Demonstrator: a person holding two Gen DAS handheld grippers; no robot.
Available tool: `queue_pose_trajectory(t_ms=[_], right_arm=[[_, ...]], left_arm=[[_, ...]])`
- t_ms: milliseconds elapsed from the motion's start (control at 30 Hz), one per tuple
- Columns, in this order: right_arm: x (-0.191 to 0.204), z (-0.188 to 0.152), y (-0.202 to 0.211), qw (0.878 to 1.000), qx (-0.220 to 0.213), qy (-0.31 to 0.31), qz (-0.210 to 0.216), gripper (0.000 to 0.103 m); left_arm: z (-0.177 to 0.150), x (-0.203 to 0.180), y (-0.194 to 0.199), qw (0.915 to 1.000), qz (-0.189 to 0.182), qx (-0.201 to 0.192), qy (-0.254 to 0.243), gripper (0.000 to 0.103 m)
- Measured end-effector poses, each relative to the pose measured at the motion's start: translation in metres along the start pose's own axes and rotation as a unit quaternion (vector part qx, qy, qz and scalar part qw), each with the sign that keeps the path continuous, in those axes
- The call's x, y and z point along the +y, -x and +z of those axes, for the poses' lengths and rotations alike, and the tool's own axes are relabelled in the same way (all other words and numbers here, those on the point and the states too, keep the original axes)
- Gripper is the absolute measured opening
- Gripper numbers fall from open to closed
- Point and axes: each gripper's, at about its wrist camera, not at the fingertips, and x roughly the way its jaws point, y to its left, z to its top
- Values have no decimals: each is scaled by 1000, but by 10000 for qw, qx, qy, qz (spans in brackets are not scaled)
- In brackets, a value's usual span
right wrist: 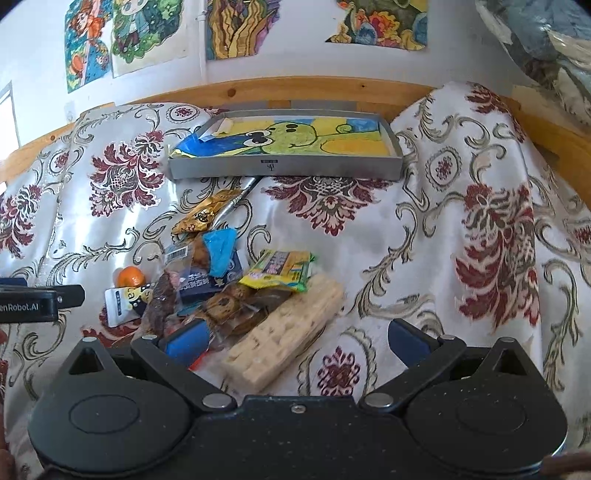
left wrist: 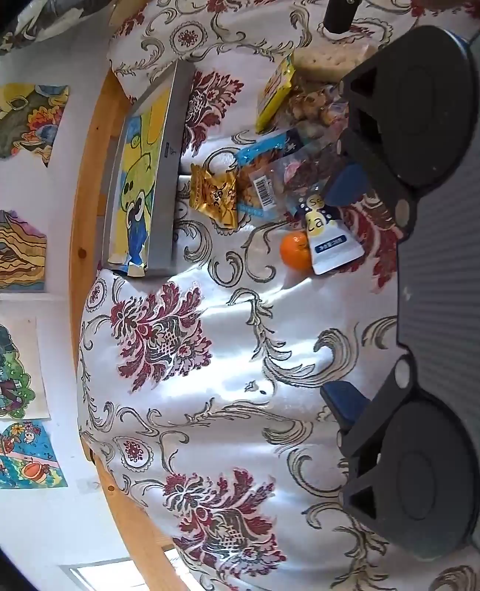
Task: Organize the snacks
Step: 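Move the left tool toward the clear jerky packet while the right tool approaches the cream rice bar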
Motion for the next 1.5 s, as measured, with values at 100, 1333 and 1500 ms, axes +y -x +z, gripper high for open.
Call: queue_pose_trajectory(t_ms=[100,1333,1500], right_arm=[[-1,8,-6,9997,-38,250,-4,102],[-8,6,-55,9958,569,581,414,102],[0,3,-58,9942,620,756,448,102]], left_arm=[[6,-5,-3,9999,103,64,-53,102],[13,-56,-34,9926,-362,338,-1111,102],[13,-57,-39,9943,-600,492,-736,102]])
